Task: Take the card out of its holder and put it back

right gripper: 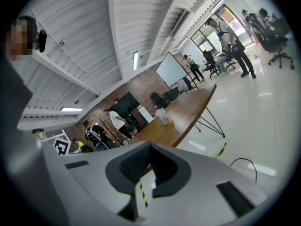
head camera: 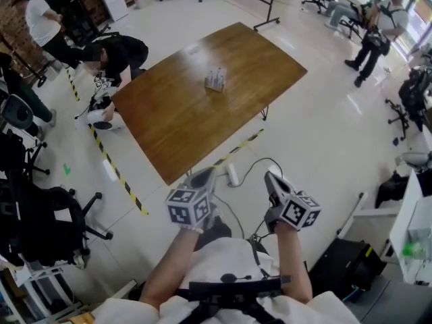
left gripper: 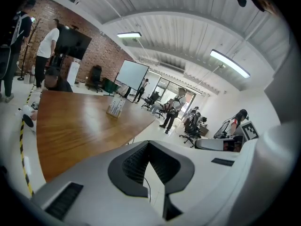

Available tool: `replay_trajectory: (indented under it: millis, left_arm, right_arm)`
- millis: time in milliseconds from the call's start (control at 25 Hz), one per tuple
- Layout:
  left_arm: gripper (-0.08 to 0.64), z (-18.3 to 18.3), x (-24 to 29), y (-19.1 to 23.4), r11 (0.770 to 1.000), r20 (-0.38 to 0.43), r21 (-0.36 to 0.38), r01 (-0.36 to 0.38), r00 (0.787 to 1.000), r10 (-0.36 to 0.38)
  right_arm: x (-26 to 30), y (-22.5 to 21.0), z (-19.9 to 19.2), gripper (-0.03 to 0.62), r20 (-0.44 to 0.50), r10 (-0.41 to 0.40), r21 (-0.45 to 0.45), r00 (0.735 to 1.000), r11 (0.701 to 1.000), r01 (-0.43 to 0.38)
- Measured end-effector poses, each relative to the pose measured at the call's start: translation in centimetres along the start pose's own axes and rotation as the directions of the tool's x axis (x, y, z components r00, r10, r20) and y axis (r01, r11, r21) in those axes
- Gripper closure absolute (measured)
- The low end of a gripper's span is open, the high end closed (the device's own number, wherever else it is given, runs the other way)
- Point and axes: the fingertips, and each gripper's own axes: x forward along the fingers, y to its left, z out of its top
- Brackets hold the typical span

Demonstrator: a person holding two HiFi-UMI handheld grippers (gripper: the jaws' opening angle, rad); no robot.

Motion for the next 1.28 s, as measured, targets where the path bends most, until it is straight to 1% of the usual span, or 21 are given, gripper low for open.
replay_trajectory:
  millis: [160, 280, 440, 560, 680, 840, 1000, 1120, 1280]
  left_arm:
    - [0.56, 1.5, 1.6, 1.0, 1.0, -0.002, 0.005, 0.002, 1.0, -0.002]
    - [0.56, 1.9, 2.4, 1.8, 1.0, -0.013, 0.003, 0.001, 1.0, -0.001]
    - [0.56, 2.3, 4.3, 2.2, 1.0, -0.035, -0.005, 0.009, 0.999, -0.01]
    - [0.56, 3.0, 6.1, 2.5, 1.0, -0.038, -0.005, 0.008, 0.999, -0.008]
    - [0.56, 4.0, 8.3, 2.9, 1.0, -0.036, 0.0, -0.002, 0.999, 0.002]
    - [0.56, 6.4, 11.2, 3.4, 0.999, -0.022, 0.028, -0.021, 1.0, 0.022]
    - [0.56, 9.3, 14.5, 3.9, 0.998, -0.007, 0.042, -0.046, 0.999, 0.046]
    - [0.56, 11.2, 16.7, 4.1, 0.997, -0.004, 0.053, -0.063, 0.998, 0.063]
    - [0.56, 13.3, 19.3, 5.1, 0.994, 0.005, 0.054, -0.099, 0.995, 0.099]
  right_arm:
    - [1.7, -0.5, 2.2, 0.588, 0.027, 0.001, 0.003, 1.0, 1.0, -0.001]
    - [2.5, -0.5, 3.2, 0.588, 0.028, -0.011, -0.005, 1.0, 1.0, 0.011]
    - [2.9, -2.3, 3.9, 0.588, 0.034, -0.025, 0.026, 0.999, 0.999, 0.024]
    - [3.5, -3.9, 5.0, 0.588, 0.046, -0.032, 0.041, 0.998, 0.999, 0.03]
    - [4.9, -5.3, 6.4, 0.588, 0.035, -0.029, 0.047, 0.999, 0.999, 0.027]
    - [7.3, -6.3, 9.3, 0.588, 0.037, 0.004, 0.046, 0.999, 0.999, -0.006]
    - [10.4, -6.5, 12.9, 0.588, 0.03, 0.054, 0.012, 0.998, 0.998, -0.054]
    - [12.9, -6.7, 14.9, 0.588, 0.01, 0.095, 0.004, 0.995, 0.995, -0.095]
    - [16.5, -6.6, 16.8, 0.588, -0.042, 0.159, -0.01, 0.986, 0.987, -0.159]
